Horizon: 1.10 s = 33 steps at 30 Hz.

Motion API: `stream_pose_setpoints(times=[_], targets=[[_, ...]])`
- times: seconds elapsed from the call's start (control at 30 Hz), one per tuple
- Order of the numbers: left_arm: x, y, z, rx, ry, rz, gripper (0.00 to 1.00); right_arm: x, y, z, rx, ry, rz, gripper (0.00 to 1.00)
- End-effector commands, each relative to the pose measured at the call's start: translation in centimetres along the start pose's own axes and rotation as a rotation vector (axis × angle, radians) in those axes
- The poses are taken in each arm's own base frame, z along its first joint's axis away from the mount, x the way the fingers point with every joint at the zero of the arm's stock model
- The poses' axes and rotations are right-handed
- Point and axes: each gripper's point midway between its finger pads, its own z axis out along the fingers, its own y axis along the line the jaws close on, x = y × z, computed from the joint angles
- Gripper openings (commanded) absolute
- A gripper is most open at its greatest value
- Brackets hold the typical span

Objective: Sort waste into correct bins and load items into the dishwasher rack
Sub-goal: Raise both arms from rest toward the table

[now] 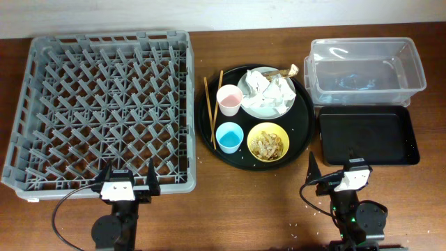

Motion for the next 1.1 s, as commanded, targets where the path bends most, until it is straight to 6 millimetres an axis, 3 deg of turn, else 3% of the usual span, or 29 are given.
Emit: stream_pose_setpoints(times=[0.0, 0.73, 0.97, 1.07], targets=[[0.12, 0.23, 0.00, -0.013, -0.003, 0.015, 0.99, 0.29, 0.34, 0.02, -0.016, 0.004, -0.007, 0.98], [-0.49, 0.15, -0.01, -0.008, -0.027, 0.015, 0.99, -0.41, 0.22, 0.01, -0.011, -0.024, -0.010, 0.99], [0.10, 0.18, 0.00, -0.010, -0.003, 0.015, 0.99, 0.21, 0.21, 0.02, -0.010, 0.001, -0.008, 0.98], [-0.75, 0.21, -0.02, -0.012, -0.038, 0.015, 0.99, -0.34, 0.22, 0.01, -0.011, -0.022, -0.010, 0.98]])
